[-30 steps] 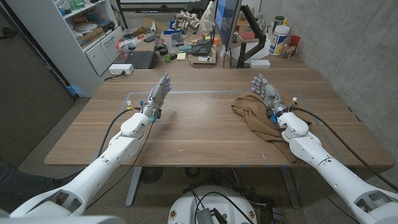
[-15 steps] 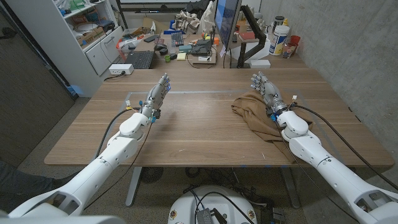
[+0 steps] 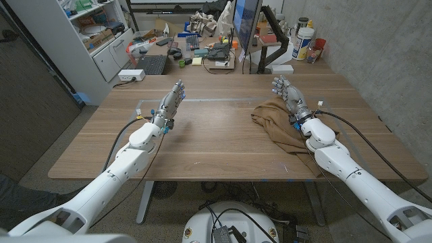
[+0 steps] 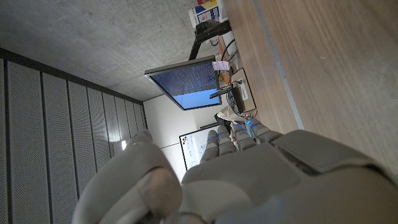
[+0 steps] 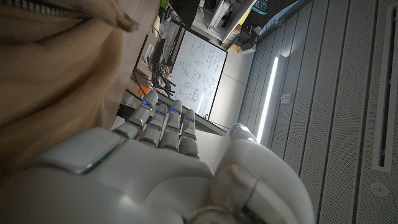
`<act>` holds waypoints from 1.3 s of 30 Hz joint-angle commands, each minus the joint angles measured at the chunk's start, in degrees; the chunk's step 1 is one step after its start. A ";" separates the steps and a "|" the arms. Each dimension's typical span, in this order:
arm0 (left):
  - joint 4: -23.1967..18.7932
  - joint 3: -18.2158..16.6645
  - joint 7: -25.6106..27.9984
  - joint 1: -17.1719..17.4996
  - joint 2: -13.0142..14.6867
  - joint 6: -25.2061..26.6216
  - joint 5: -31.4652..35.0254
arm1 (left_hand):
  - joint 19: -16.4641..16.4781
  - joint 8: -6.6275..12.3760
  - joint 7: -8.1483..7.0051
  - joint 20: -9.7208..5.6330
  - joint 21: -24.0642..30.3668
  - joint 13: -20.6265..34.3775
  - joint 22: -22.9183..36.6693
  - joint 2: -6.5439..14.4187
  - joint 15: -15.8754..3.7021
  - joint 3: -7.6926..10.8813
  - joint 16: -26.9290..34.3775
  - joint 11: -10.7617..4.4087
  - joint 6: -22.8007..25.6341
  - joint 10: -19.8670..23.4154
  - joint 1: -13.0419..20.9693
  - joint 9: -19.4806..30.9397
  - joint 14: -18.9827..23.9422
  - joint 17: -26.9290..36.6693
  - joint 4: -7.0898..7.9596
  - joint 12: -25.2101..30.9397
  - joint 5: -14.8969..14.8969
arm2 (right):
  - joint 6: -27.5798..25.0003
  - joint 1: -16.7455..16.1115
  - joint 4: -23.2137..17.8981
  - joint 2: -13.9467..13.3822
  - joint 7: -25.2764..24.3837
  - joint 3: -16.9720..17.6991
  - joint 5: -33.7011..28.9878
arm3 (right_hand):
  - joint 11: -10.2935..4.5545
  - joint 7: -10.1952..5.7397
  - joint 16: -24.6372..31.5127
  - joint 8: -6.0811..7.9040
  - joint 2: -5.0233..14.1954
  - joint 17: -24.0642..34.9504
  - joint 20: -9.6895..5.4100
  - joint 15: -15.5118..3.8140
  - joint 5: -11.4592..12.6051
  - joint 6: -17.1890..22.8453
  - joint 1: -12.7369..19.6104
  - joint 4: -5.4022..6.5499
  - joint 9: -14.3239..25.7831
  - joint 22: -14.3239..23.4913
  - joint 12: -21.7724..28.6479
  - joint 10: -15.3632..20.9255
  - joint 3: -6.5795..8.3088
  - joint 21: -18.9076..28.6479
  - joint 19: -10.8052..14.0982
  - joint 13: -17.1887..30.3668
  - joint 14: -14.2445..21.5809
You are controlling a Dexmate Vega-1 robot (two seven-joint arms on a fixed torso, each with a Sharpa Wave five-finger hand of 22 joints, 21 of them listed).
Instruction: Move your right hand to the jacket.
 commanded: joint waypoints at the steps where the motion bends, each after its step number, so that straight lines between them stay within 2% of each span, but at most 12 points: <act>1: -0.24 -0.03 -0.12 0.27 0.21 0.17 -0.16 | -0.40 0.27 0.02 -1.68 -0.11 0.11 0.26 0.41 -0.09 -0.07 0.34 -0.36 0.44 0.16 0.44 0.16 -0.47 0.25 -0.18 0.28 0.28 | -1.01 -0.14 -1.69 -1.09 -0.34 0.02 -0.89 | 0.02 -0.23 0.50 -0.08 0.01 0.20 -0.39 -0.22 0.30 0.48 0.51 -0.44 0.30 0.24 -0.27 0.49 0.11 -0.37 0.57 0.29 0.45; 21: -2.47 -0.12 1.19 1.67 0.75 0.31 0.42 | -0.49 0.20 -0.10 -1.63 -0.47 0.09 0.27 0.60 -0.13 -0.24 0.32 -0.33 0.55 0.21 0.53 0.17 -0.46 0.24 -0.24 0.26 0.36 | 0.47 -0.20 -3.13 -2.58 -1.71 0.46 -4.20 | -0.36 -1.14 0.49 -0.11 0.05 0.12 -0.25 -0.38 0.32 1.21 0.54 -0.73 0.34 0.27 -0.42 1.26 0.09 -1.16 0.86 0.31 0.94; 39: -3.28 -0.09 0.95 2.13 1.53 0.85 0.54 | -0.47 0.18 -0.09 -1.58 -0.74 0.08 0.29 0.75 -0.12 -0.40 0.32 -0.32 0.74 0.23 0.60 0.17 -0.45 0.23 -0.29 0.23 0.42 | 0.42 -0.96 -5.36 -3.94 -3.23 1.22 -6.11 | -0.43 -1.32 0.52 -0.20 0.02 0.08 -0.06 -0.63 0.33 1.49 0.56 -0.92 0.35 0.28 -0.54 1.66 0.06 -1.60 1.14 0.32 1.35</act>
